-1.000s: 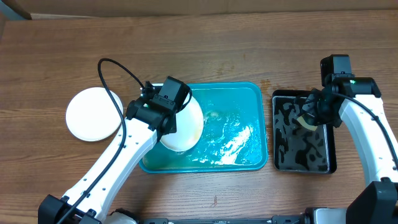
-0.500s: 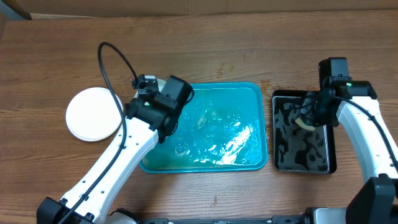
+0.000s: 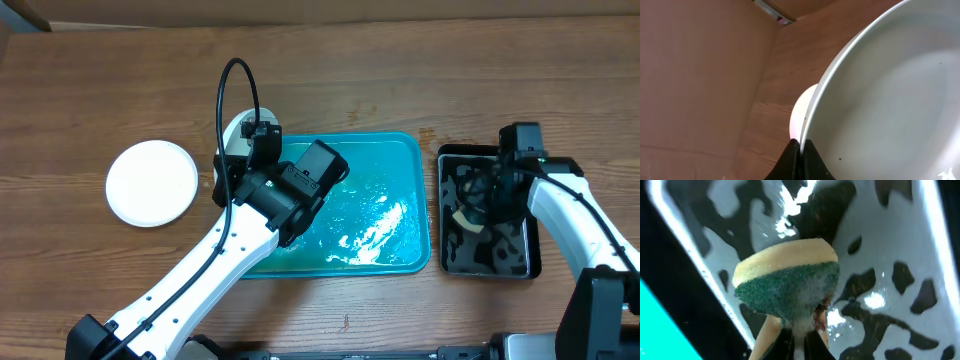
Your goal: Clean dirty plates on tray and stack at the side
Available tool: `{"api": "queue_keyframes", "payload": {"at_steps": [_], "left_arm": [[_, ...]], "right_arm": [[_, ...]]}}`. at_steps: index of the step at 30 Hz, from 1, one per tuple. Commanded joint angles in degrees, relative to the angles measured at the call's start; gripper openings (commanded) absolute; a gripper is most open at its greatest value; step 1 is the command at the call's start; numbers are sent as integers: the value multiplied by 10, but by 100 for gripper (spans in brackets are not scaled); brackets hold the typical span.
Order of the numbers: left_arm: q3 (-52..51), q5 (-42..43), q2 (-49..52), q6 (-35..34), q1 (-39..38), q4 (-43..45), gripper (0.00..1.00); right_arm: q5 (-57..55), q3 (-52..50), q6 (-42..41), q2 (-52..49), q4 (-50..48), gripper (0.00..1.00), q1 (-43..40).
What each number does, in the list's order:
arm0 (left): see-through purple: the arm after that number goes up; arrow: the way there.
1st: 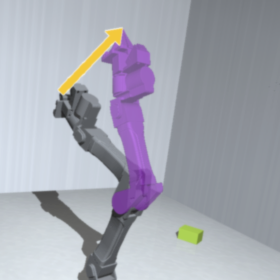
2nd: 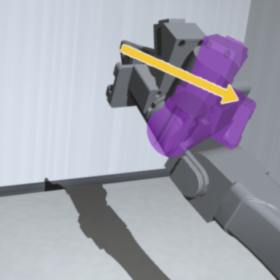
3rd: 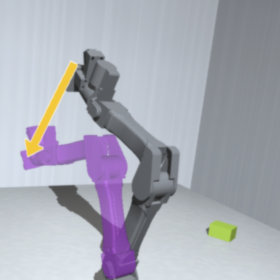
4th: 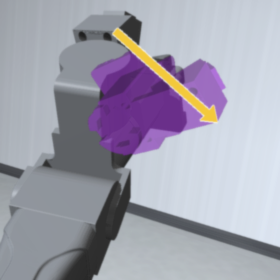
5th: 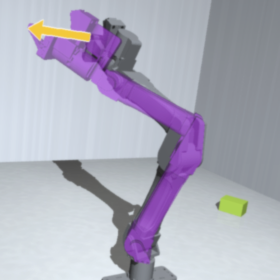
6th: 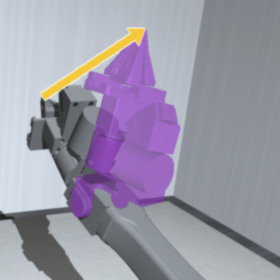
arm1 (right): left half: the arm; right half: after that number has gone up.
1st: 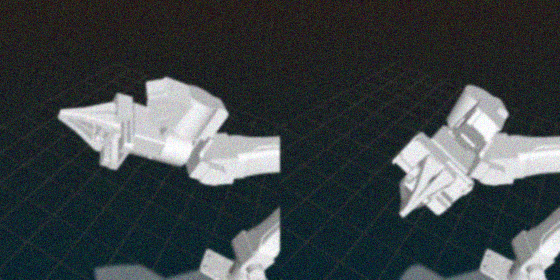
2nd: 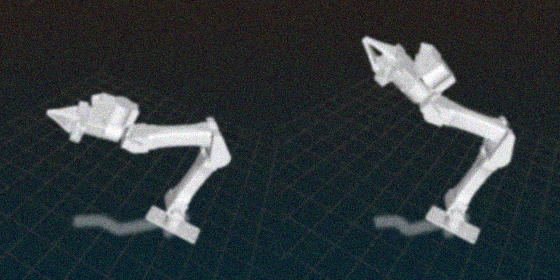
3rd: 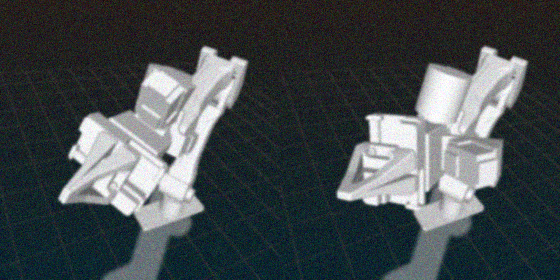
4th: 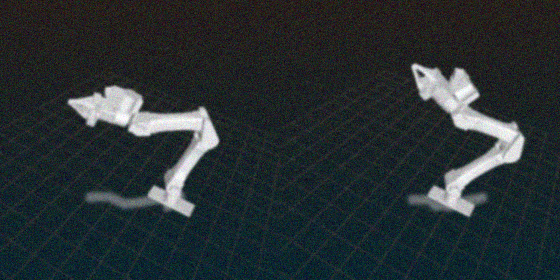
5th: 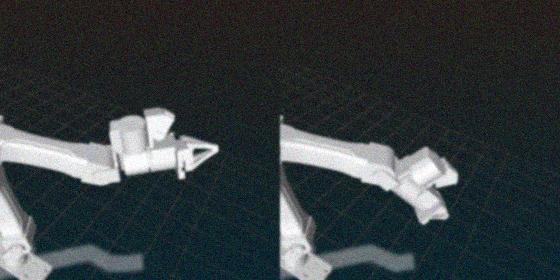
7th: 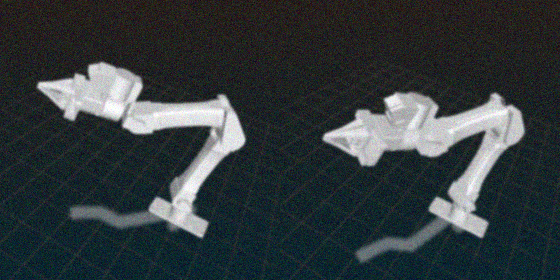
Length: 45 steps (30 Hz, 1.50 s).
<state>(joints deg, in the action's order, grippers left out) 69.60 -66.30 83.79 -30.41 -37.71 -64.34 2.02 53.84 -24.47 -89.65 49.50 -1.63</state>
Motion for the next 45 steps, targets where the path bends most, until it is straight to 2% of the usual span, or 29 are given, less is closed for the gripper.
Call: {"api": "queue_keyframes", "payload": {"at_steps": [1,5,8,10,12,14,16,18,20,23,25,27,28,30,32,37,38,39,42,43,45], "left_arm": [[14,-31,-3,-4,-2,0,4],[14,-24,-3,-4,-2,-2,4],[14,-21,-3,-4,-2,-2,4],[14,-21,-3,-4,-2,-2,4],[14,-21,-3,-4,-2,-2,4],[14,-21,-3,-4,-2,-2,4],[14,-21,-3,-4,-2,-2,4],[14,-21,-3,-4,-2,-2,4],[14,-21,-3,-4,-2,-3,4],[14,-20,-3,-4,-2,-3,4],[14,-21,-3,-4,-2,-3,4],[14,-21,-3,-4,-2,-3,4],[14,-21,-3,-4,-2,-3,4],[14,-21,-3,-4,-2,-3,4],[14,-20,-3,-4,-2,-4,4],[14,-20,-3,-5,-2,-3,4],[14,-20,-3,-4,-2,-3,4],[14,-20,-3,-4,-2,-3,4],[14,-20,-3,-4,-2,-4,4],[14,-20,-3,-4,-2,-3,4],[14,-20,-3,-4,-2,-3,4]], "right_arm": [[4,-14,-48,-2,-9,4,-1],[-42,-26,-64,-2,-8,4,-1],[-96,-27,-124,-2,3,4,-1],[-12,-27,-94,-2,-28,4,-1],[130,-27,-7,-2,-64,4,2],[205,-27,57,-2,-69,4,5],[139,-27,33,-2,-39,4,5],[16,-28,-51,-2,-7,4,-1],[-31,-29,-78,-2,3,4,-7],[-1,-29,-62,-2,-3,4,-10],[84,-29,33,-2,-16,4,-9],[89,-29,71,-2,-5,4,-9],[49,-29,58,-2,5,4,-9],[-61,-30,-32,-2,25,4,-14],[-78,-33,-66,-2,16,4,-16],[117,-55,118,-2,-61,4,-12],[113,-59,125,-2,-66,4,-12],[75,-63,104,-2,-69,4,-13],[-54,-70,-47,-2,-64,4,-17],[-49,-70,-62,-2,-66,4,-17],[46,-70,13,-2,-92,4,-17]]}}
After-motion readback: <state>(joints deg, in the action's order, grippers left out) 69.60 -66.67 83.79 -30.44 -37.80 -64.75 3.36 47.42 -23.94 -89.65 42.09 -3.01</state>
